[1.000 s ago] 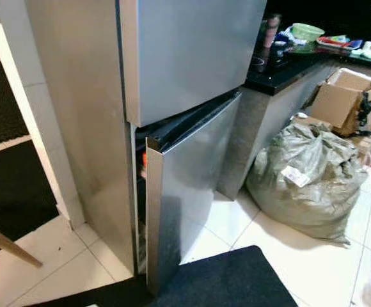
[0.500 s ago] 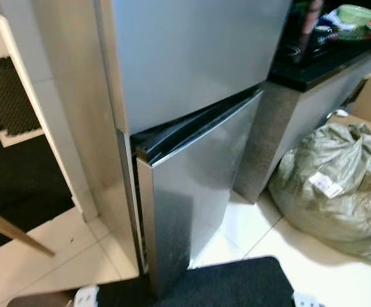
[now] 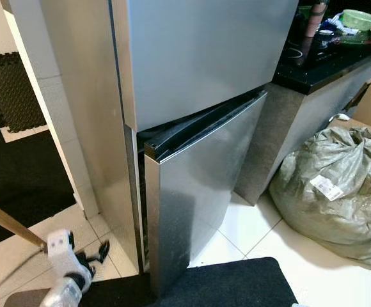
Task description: Restocking fridge
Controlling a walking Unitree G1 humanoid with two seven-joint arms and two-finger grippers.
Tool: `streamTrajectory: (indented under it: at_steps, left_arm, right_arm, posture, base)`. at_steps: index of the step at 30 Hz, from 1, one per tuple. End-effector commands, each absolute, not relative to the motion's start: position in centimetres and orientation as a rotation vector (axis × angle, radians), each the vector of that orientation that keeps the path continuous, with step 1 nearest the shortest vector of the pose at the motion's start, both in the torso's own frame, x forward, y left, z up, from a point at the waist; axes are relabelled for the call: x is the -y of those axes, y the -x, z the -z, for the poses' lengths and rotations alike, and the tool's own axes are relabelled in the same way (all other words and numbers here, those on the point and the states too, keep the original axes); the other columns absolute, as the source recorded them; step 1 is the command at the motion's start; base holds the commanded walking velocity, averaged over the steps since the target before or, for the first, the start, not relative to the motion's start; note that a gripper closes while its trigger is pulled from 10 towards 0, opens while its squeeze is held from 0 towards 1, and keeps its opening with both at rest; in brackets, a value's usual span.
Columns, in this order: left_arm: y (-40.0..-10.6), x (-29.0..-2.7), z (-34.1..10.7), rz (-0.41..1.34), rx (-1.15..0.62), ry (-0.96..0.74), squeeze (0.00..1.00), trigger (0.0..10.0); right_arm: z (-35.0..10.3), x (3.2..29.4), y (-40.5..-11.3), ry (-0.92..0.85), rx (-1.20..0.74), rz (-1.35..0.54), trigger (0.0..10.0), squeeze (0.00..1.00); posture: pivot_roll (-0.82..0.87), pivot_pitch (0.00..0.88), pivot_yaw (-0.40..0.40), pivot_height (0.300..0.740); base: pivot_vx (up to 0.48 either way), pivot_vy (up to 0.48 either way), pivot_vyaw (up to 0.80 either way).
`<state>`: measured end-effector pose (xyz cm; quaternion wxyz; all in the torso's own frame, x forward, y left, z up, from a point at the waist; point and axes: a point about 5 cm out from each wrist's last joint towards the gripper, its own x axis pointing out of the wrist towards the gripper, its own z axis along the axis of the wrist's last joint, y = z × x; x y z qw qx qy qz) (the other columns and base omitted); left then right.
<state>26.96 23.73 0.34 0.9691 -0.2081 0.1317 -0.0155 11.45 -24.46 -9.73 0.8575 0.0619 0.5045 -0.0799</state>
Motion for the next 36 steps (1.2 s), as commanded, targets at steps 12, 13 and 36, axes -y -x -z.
streamTrajectory:
  at_steps: [12,13,36]
  left_arm:
    - [-33.9,-17.8,-7.7,0.343,-0.005,0.382,0.00,0.0]
    - [-33.9,-17.8,-7.7,0.343,-0.005,0.382,0.00,0.0]
    - [-31.4,-5.5,-8.1,1.118,-0.049,0.384,0.00,10.0]
  right_arm:
    - [9.7,24.7,-11.2,-0.118,-1.064,0.162,10.0,0.00]
    - [9.7,24.7,-11.2,-0.118,-1.064,0.162,10.0,0.00]
    - [9.8,25.0,-10.5,-0.120,-1.078,0.182,10.0,0.00]
  posture:
    - [-0.09,0.000,-0.050,0.740]
    - [-0.09,0.000,-0.050,0.740]
    - [-0.11,0.000,-0.042,0.740]
  base:
    - [0.000,0.000,0.00]
    - [0.000,0.000,0.00]
    - [0.000,0.000,0.00]
